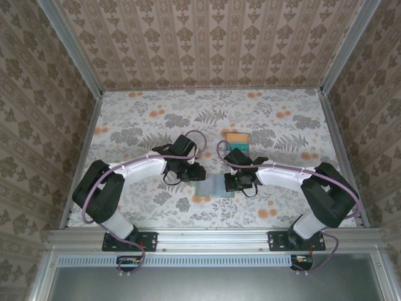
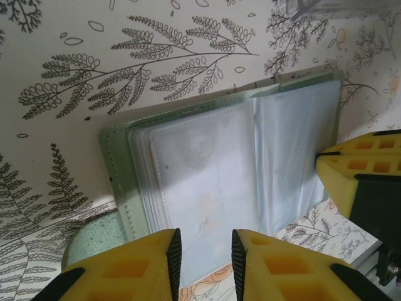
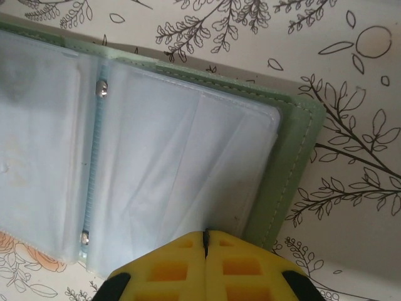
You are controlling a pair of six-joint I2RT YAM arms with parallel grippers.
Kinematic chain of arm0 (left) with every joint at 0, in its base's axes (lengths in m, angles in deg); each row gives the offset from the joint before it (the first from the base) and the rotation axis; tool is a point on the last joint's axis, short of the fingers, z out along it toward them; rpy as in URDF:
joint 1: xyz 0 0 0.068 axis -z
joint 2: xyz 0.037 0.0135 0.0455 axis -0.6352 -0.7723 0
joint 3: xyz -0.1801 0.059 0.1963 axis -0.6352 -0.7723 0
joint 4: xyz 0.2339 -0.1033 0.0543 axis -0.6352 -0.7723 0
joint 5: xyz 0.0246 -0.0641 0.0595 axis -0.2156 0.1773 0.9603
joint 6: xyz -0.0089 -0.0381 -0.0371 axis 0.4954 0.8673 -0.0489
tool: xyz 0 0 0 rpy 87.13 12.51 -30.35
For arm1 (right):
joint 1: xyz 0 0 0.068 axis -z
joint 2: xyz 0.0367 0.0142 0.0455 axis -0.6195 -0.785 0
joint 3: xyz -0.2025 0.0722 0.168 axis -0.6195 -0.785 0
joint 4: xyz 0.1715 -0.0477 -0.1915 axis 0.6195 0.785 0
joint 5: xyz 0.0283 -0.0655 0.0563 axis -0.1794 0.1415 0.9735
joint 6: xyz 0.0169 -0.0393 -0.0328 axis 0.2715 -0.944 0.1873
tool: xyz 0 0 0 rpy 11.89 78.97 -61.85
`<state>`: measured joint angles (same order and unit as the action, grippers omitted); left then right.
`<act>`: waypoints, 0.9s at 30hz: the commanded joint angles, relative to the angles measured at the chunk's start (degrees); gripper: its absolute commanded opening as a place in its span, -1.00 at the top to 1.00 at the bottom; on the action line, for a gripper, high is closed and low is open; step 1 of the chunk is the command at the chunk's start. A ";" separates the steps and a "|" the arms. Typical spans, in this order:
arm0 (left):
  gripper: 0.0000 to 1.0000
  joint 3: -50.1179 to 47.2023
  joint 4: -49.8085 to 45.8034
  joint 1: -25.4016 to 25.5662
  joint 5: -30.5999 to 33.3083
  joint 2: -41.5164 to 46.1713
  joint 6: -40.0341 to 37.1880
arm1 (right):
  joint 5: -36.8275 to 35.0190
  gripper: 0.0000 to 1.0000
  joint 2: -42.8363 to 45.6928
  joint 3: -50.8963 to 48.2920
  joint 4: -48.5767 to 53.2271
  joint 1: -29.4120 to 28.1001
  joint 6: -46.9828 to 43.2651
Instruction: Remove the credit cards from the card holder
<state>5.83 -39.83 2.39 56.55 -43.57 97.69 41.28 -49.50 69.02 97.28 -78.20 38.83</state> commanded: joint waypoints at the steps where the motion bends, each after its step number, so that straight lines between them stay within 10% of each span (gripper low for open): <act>1: 0.39 -0.95 -2.07 0.54 0.24 -1.18 -1.54 | -2.03 1.00 -0.24 -0.15 0.66 -0.33 1.24; 27: 0.39 -0.76 -0.21 2.47 -0.99 -4.73 -2.35 | -2.63 0.97 0.49 -3.20 0.81 -0.77 2.65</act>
<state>5.24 -40.84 4.22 56.53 -47.42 96.36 38.61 -47.86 67.11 98.18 -78.49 40.30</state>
